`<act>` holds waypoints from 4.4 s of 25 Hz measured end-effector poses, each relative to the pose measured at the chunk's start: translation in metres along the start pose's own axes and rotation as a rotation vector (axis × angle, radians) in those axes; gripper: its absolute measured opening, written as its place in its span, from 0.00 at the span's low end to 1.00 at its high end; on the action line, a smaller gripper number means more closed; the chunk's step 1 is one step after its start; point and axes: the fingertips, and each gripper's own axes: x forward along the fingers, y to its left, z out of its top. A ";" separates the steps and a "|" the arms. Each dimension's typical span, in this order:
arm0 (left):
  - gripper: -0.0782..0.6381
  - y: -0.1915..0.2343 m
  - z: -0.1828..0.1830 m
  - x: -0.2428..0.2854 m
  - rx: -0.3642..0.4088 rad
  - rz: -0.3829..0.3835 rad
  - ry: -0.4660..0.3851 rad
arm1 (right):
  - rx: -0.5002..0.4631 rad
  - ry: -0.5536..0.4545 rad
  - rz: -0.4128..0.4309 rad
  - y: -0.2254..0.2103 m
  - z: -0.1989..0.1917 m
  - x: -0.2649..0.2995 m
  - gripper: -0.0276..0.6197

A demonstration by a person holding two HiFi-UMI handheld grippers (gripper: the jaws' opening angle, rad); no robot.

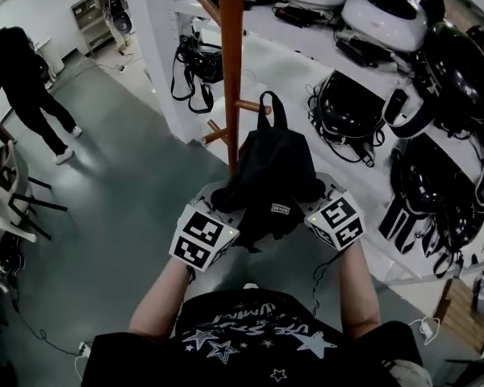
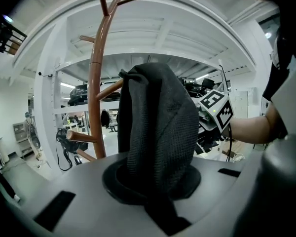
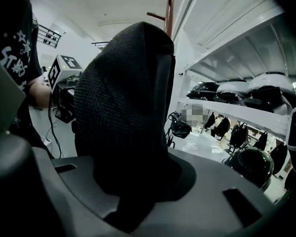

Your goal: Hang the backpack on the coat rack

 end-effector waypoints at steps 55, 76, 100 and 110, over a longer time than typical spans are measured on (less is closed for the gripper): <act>0.18 0.020 -0.007 0.001 -0.254 0.035 0.027 | -0.107 -0.023 0.325 -0.008 -0.004 0.041 0.42; 0.18 0.013 0.009 0.002 -0.363 0.002 -0.042 | -0.017 -0.421 0.217 -0.088 0.106 -0.088 0.24; 0.18 0.017 -0.006 0.014 -0.382 -0.004 0.020 | 0.185 -0.299 0.579 -0.070 0.170 0.037 0.07; 0.18 0.036 -0.037 0.017 -0.424 0.022 0.075 | 0.228 -0.242 0.590 -0.063 0.150 0.083 0.07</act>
